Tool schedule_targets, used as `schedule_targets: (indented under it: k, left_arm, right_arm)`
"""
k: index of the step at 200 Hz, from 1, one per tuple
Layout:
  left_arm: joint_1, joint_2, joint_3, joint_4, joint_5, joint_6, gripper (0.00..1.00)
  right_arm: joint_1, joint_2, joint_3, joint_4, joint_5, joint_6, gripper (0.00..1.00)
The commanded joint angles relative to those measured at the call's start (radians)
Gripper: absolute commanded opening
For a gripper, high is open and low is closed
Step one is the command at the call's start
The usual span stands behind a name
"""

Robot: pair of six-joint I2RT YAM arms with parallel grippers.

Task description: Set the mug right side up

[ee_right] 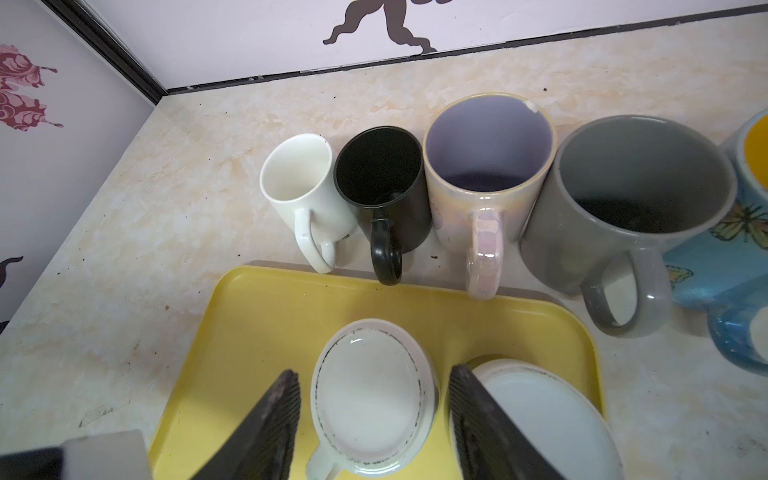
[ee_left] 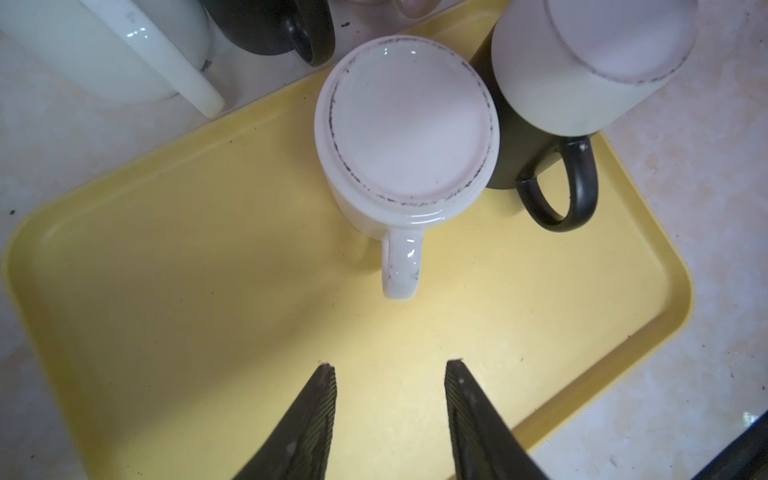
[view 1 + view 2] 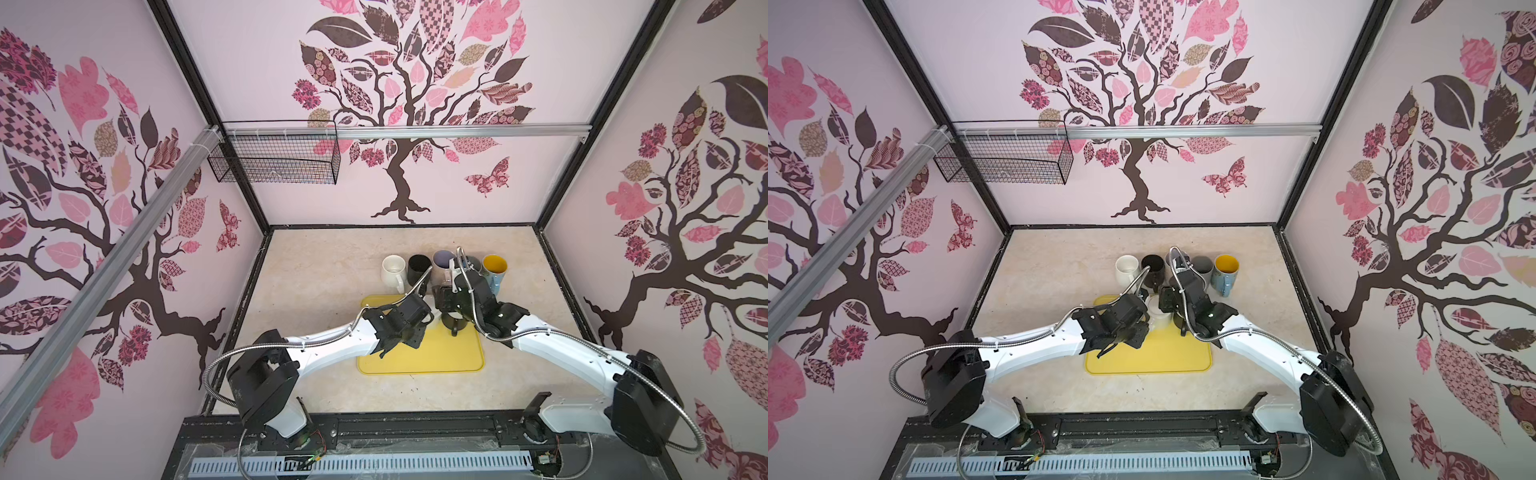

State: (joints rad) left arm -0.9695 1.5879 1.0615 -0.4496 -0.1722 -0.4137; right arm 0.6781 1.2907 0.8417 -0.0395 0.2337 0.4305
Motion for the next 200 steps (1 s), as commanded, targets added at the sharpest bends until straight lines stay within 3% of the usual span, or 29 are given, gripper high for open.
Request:
schedule_targets:
  k: [1, 94, 200]
  left_arm:
    - [-0.005, 0.029, 0.069, 0.018, -0.010, 0.023, 0.47]
    - [-0.003, 0.154, 0.162, 0.010, -0.047, 0.036, 0.54]
    - [0.050, 0.229, 0.172, 0.038, -0.034, 0.050, 0.49]
  right_arm:
    - [-0.008, -0.040, -0.004, 0.013, 0.011, 0.004, 0.61]
    - [-0.018, -0.045, -0.007, 0.010, 0.017, 0.004, 0.63]
    - [-0.019, -0.036, -0.010, 0.018, 0.015, 0.006, 0.62]
